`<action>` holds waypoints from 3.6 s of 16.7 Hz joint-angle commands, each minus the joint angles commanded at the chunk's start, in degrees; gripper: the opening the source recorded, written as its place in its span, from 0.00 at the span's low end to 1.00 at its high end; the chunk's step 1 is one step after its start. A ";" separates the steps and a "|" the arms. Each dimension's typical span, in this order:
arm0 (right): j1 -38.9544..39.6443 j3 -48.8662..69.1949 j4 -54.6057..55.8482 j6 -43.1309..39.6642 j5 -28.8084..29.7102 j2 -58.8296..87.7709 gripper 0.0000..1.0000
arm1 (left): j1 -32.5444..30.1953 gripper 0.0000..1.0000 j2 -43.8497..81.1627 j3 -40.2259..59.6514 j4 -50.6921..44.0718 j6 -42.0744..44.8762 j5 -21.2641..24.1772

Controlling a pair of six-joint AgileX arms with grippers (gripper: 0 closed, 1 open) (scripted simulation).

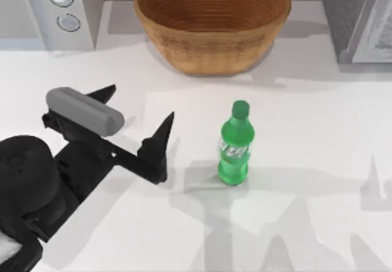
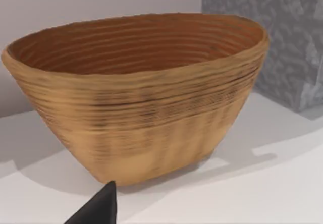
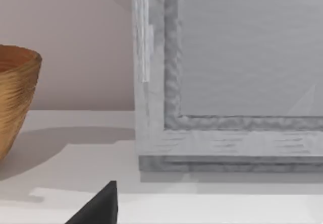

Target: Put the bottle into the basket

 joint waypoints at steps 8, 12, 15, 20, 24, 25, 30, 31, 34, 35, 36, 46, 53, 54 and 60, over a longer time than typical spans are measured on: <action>0.00 0.00 0.00 0.00 0.00 0.00 1.00 | -12.36 1.00 33.31 5.12 25.60 0.75 0.29; 0.00 0.00 0.00 0.00 0.00 0.00 1.00 | -14.00 1.00 36.98 5.85 28.97 0.88 0.36; 0.00 0.00 0.00 0.00 0.00 0.00 1.00 | -14.00 1.00 36.98 5.85 28.97 0.88 0.36; 0.00 0.00 0.00 0.00 0.00 0.00 1.00 | -13.99 1.00 38.25 9.64 26.41 0.88 0.41; 0.00 0.00 0.00 0.00 0.00 0.00 1.00 | -14.18 1.00 41.33 18.45 20.87 0.83 0.24; 0.00 0.00 0.00 0.00 0.00 0.00 1.00 | -14.23 1.00 41.96 20.30 19.67 0.83 0.22; 0.00 0.00 0.00 0.00 0.00 0.00 1.00 | -14.27 1.00 42.73 22.46 18.12 0.82 0.18; 0.00 0.00 0.00 0.00 0.00 0.00 1.00 | -14.27 1.00 42.73 22.46 18.12 0.82 0.18; 0.00 0.00 0.00 0.00 0.00 0.00 1.00 | -14.27 0.77 42.73 22.46 18.12 0.82 0.18; 0.00 0.00 0.00 0.00 0.00 0.00 1.00 | -14.27 0.70 42.73 22.46 18.12 0.82 0.18; 0.00 0.00 0.00 0.00 0.00 0.00 1.00 | -14.27 0.62 42.73 22.46 18.12 0.82 0.18; 0.00 0.00 0.00 0.00 0.00 0.00 1.00 | -14.27 0.00 42.73 22.46 18.12 0.82 0.18; 0.00 0.00 0.00 0.00 0.00 0.00 1.00 | -14.22 0.00 42.66 22.39 18.12 0.86 0.19; 0.00 0.00 0.00 0.00 0.00 0.00 1.00 | -14.23 0.00 42.55 22.34 18.06 0.86 0.19; 0.00 0.00 0.00 0.00 0.00 0.00 1.00 | -14.03 0.00 29.56 16.60 10.70 0.95 0.22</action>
